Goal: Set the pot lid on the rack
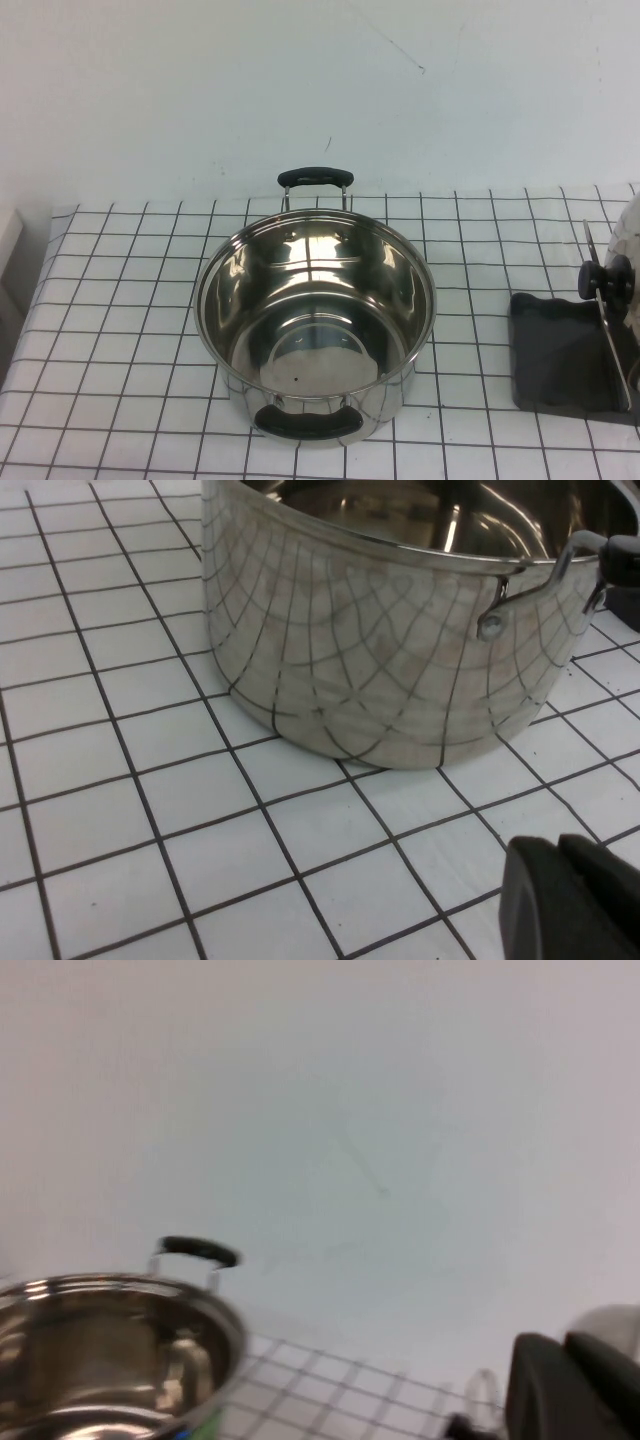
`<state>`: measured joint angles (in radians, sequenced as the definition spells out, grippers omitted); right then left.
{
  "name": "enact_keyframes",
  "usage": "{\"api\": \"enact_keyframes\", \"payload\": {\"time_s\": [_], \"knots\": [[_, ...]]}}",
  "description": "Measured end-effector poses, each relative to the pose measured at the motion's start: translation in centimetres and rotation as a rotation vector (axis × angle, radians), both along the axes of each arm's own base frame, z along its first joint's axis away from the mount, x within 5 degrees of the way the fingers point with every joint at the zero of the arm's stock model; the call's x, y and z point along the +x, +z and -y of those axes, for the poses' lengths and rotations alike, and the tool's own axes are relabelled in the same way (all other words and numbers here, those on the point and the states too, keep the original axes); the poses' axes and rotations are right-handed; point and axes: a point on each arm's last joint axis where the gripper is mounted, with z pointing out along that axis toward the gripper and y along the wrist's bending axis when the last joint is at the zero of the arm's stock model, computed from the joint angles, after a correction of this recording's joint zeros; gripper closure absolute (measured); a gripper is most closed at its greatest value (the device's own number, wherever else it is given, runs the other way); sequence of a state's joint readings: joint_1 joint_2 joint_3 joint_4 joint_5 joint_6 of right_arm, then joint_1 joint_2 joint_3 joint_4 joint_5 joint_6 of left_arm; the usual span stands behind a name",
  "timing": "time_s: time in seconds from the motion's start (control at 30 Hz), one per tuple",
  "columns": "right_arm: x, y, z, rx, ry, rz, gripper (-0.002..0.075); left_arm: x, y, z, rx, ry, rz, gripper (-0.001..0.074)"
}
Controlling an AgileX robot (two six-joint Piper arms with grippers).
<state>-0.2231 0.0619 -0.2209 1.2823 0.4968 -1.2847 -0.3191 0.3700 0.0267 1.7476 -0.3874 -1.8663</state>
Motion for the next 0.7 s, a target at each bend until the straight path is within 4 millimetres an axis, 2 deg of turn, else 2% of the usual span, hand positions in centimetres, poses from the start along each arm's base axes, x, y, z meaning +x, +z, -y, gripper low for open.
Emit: {"api": "enact_keyframes", "payload": {"time_s": [0.2, 0.33, 0.43, 0.57, 0.7], "knots": [[0.7, -0.4, 2.6, -0.117, -0.297, 0.085, 0.0707, 0.0, 0.0, 0.0, 0.000, 0.000, 0.000, 0.0736], [0.6, -1.6, 3.0, -0.154, -0.339, 0.070, 0.0707, 0.0, 0.0, 0.0, -0.001, 0.000, 0.004, 0.0736], [0.5, -3.1, 2.9, -0.152, -0.333, -0.013, 0.0707, 0.0, 0.0, 0.0, -0.001, 0.000, 0.004, 0.0736], [0.4, -5.8, 3.4, -0.127, -0.364, -0.237, 0.0707, 0.0, 0.0, 0.0, -0.002, 0.000, 0.006, 0.0736], [0.6, -7.2, 4.4, -0.151, -0.465, -0.264, 0.0707, 0.0, 0.0, 0.0, -0.002, 0.000, 0.006, 0.0736]]}}
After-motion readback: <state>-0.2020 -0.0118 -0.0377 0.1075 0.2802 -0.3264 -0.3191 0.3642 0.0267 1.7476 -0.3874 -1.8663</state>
